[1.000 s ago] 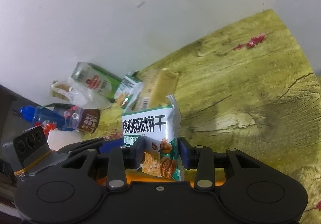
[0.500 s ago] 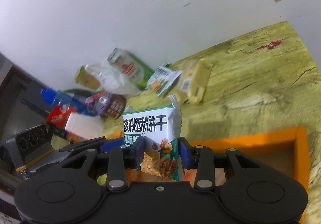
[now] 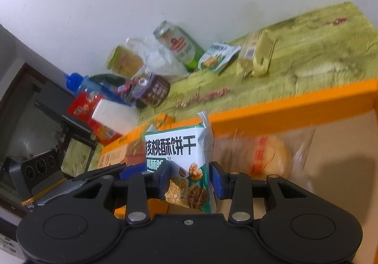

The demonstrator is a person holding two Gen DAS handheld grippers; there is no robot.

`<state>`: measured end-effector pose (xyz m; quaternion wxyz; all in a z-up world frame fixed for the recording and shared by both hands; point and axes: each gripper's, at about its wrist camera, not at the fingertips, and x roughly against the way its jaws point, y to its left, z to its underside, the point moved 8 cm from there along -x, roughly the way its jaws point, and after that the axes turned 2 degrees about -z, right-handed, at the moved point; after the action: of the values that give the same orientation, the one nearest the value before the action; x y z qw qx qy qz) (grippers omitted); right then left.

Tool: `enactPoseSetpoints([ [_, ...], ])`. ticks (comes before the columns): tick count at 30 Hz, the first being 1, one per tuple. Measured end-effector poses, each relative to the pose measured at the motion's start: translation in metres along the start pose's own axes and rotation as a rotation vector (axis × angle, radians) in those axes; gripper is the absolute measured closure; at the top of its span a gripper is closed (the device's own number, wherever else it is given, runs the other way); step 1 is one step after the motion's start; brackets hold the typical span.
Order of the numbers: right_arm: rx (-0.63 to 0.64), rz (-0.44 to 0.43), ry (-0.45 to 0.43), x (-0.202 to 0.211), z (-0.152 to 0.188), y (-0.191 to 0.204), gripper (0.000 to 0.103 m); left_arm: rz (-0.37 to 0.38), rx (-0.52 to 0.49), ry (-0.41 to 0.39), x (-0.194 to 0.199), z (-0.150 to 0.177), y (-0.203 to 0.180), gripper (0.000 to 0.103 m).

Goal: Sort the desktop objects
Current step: 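Carry the packet with the left gripper and lower it into the orange tray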

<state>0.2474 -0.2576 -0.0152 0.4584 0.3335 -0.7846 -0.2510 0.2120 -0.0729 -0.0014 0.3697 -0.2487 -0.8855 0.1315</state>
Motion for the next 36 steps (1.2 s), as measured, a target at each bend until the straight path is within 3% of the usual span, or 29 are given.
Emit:
enactPoseSetpoints([
  [13, -0.025, -0.024, 0.031, -0.036, 0.064, -0.004, 0.067, -0.038, 0.060, -0.010, 0.014, 0.064, 0.031, 0.060],
  [28, -0.029, -0.019, 0.042, -0.054, 0.085, -0.008, 0.067, -0.141, -0.060, -0.032, 0.016, 0.085, 0.032, 0.059],
  [30, -0.037, -0.025, 0.044, -0.054, 0.086, -0.008, 0.067, -0.153, -0.072, -0.042, 0.018, 0.085, 0.031, 0.056],
  [32, -0.042, -0.024, 0.056, -0.056, 0.088, -0.010, 0.067, -0.148, -0.077, -0.064, 0.022, 0.084, 0.028, 0.031],
  [34, -0.044, -0.021, 0.070, -0.059, 0.091, -0.010, 0.066, -0.150, -0.080, -0.089, 0.026, 0.083, 0.027, 0.020],
  [36, -0.042, -0.019, 0.083, -0.063, 0.096, -0.010, 0.064, -0.169, -0.098, -0.111, 0.029, 0.082, 0.027, 0.019],
])
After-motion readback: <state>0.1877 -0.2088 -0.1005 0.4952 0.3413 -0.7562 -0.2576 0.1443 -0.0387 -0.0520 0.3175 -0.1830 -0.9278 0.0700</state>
